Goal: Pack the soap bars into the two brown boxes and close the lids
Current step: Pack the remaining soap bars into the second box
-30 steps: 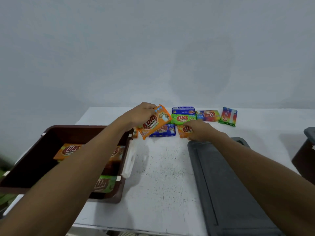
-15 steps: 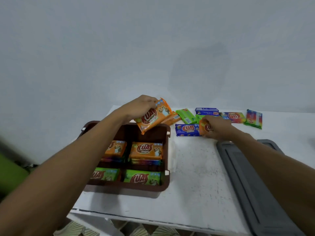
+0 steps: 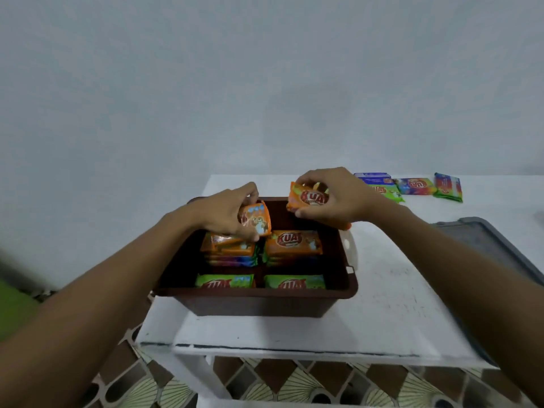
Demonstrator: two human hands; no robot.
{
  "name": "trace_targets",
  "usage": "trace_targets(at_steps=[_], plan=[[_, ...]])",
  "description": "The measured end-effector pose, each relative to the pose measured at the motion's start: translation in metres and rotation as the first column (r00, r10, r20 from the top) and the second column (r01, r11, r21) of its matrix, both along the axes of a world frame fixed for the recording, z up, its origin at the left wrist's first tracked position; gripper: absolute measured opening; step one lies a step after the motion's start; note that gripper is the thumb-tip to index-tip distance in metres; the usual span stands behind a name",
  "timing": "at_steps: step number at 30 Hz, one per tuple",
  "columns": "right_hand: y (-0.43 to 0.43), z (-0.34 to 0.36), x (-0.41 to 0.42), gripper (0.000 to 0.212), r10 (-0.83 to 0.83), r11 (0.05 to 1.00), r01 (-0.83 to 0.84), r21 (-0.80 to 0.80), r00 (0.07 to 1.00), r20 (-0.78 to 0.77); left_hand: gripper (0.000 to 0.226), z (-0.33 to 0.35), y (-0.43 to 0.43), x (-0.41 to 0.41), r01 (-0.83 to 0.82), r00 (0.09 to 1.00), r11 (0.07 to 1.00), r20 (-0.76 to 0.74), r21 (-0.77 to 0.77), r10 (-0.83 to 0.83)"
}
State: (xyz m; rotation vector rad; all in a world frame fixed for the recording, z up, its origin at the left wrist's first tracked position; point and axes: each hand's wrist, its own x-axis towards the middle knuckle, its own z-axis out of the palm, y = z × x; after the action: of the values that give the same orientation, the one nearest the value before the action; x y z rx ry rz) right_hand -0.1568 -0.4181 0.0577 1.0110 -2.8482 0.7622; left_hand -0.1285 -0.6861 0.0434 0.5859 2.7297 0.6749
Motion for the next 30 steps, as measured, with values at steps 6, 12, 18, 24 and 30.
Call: trace_targets(at_steps=[6,12,18,24,30], plan=[[-0.042,-0.019,0.031,0.068,0.098,0.904,-0.151,0.400,0.984,0.150,0.022,-0.025,-0.024,0.013,0.095,0.975,0.995,0.202,0.007,-0.095],[-0.051,-0.043,0.044,0.036,0.138,0.795,-0.276,0.541,0.950,0.282,0.011,-0.033,-0.024,0.013,0.268,0.948,0.938,0.231,-0.221,-0.217],[-0.047,-0.040,0.044,0.032,0.108,0.797,-0.251,0.549,0.954,0.279,0.012,-0.031,-0.024,0.014,0.243,0.959,0.946,0.202,-0.215,-0.200],[-0.046,-0.035,0.044,0.029,0.138,0.782,-0.300,0.546,0.938,0.318,0.015,-0.033,-0.025,0.014,0.285,0.947,0.929,0.222,-0.235,-0.234],[-0.040,-0.037,0.044,0.026,0.147,0.867,-0.169,0.469,0.986,0.083,0.014,-0.035,-0.022,0.011,0.226,0.973,0.968,0.077,-0.105,-0.218]])
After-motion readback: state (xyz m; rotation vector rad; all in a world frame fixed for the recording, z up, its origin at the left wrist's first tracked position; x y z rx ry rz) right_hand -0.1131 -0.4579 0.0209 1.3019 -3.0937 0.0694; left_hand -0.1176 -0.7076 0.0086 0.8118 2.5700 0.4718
